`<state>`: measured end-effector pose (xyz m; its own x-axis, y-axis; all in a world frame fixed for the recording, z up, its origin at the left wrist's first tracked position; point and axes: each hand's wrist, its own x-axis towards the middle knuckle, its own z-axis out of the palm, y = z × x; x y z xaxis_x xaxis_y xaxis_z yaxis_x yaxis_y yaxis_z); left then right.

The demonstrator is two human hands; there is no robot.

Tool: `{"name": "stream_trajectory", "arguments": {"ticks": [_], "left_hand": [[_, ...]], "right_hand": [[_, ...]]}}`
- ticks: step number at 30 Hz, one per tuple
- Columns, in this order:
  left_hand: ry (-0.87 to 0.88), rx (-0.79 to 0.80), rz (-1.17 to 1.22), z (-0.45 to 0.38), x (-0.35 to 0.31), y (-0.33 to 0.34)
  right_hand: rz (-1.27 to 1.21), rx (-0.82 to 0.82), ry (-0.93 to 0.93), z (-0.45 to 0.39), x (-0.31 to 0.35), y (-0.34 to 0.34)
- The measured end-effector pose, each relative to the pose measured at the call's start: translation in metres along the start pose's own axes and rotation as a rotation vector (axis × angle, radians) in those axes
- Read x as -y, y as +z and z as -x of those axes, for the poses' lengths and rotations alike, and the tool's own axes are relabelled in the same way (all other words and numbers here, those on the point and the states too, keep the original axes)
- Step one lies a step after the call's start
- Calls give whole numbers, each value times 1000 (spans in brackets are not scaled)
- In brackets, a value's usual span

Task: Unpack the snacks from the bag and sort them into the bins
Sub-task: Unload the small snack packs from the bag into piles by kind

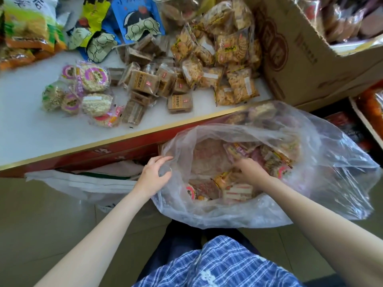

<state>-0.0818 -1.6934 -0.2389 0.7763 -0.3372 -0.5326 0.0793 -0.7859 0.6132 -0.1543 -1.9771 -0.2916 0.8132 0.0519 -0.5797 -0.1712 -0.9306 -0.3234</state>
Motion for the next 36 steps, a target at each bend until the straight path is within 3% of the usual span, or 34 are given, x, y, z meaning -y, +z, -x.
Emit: {"name": "stream_trajectory", "arguments": {"ticks": [6,10,12,14,20,22,26,29,33,36], "left_hand": [[31,-74,17,-2,-9,-8],[58,-99,35,-9,-22,-19],[65,-115,48,-10,-26,-22],[67,-129,56,-11,-28,-24],[31,-132,57,-10,-17,-28],[22,-142,60,-11,-14,-29],[24,-133,56,-16,-14,-29],[38,-111,65,-18,-17,-21],[56,-97,73,-20,-22,-9],[61,-70,56,-21,-25,-3]], "right_hand": [[-322,-629,-244,16,28,-134],[-332,-1035,-141,-12,28,-245],[-249,-1122,-53,-36,27,-287],[-165,-1029,7,-61,29,-308],[95,-397,76,-115,23,-290],[34,-395,105,-113,20,-285],[-76,-596,0,-75,24,-268],[-156,-628,-50,-31,20,-226],[-274,-541,-53,26,9,-129],[-261,-353,86,40,-6,-56]]}}
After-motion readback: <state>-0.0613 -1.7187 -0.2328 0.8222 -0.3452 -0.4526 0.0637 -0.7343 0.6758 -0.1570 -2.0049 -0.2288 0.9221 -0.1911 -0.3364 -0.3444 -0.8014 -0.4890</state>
